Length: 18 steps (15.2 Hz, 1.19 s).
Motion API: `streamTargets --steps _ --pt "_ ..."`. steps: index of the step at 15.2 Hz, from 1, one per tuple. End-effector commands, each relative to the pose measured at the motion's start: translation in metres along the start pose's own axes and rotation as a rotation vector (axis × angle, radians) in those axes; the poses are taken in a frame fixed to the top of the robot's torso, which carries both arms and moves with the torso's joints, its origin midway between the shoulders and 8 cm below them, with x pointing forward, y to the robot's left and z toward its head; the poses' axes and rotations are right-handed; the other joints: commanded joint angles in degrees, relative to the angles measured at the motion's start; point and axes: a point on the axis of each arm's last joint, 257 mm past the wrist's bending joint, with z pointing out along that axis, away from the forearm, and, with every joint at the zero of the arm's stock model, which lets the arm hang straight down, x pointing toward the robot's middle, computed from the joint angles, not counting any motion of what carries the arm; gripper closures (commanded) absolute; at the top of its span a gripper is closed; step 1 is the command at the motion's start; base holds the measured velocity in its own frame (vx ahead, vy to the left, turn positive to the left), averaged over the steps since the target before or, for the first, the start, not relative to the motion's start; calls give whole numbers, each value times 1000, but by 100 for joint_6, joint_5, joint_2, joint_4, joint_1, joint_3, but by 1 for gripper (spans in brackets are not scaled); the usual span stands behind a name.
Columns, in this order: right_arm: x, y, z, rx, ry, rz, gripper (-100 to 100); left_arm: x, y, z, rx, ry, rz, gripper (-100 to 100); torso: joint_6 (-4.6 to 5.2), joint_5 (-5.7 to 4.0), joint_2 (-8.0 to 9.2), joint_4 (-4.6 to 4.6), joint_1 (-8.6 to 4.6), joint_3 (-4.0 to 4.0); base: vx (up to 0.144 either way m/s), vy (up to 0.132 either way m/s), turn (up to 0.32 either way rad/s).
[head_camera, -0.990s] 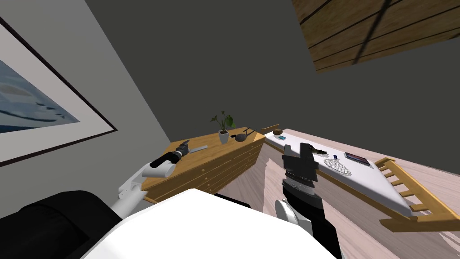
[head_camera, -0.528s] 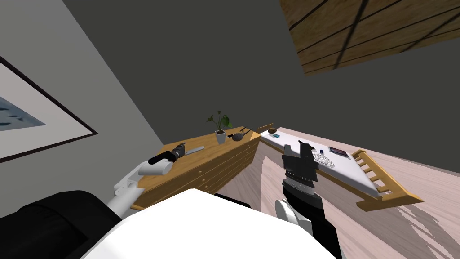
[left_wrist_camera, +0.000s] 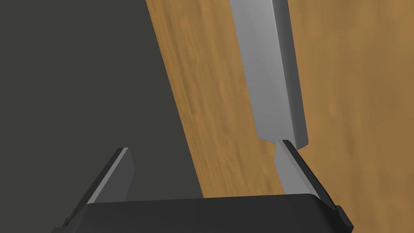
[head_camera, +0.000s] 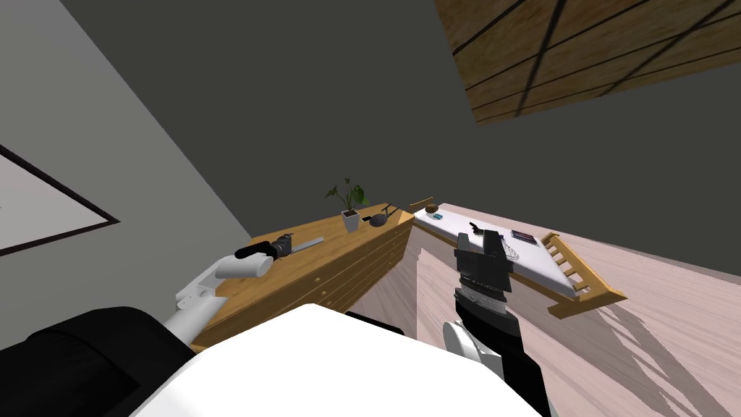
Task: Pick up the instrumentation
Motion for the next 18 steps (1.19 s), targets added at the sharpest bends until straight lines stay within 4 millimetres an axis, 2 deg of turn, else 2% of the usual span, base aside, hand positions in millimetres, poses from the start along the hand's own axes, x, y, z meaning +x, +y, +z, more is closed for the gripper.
streamTargets --steps 1,3,4,7,8,11,12,15,16,18 --pt "0 0 0 0 0 0 0 -14 7 0 -46 -24 -18 -100 0 0 0 0 0 0 -2 -4 -222" --pt "0 0 0 0 0 0 0 -15 13 0 -70 -30 -19 -100 -4 0 0 0 1 0 -1 2 -33" --pt "0 0 0 0 0 0 0 -32 13 1 -99 -53 -46 -100 -6 1 0 0 1 0 -1 -5 -131" --pt "0 0 0 0 0 0 0 -34 23 0 -137 -63 -47 -100 -4 1 0 0 1 0 0 0 -109" --pt "0 0 0 0 0 0 0 -49 24 0 -165 -85 -76 -100 -6 1 0 0 1 0 1 -4 -178" --pt "0 0 0 0 0 0 0 -51 33 -2 -203 -94 -77 -100 -4 0 -1 0 1 0 1 3 -88" --pt "0 0 0 0 0 0 0 -65 35 -3 -235 -116 -108 -100 -6 1 0 0 2 0 2 -3 -171" --pt "0 0 0 0 0 0 0 -67 43 -5 -268 -123 -108 -100 -4 1 -2 0 2 -1 2 2 -88" --pt "0 0 0 0 0 0 0 -80 44 -7 -296 -142 -141 -100 -5 1 -1 0 2 -1 4 0 -175" --pt "0 0 0 0 0 0 0 -81 53 -10 -332 -150 -142 -100 -1 0 -3 -1 2 -2 4 6 -141"
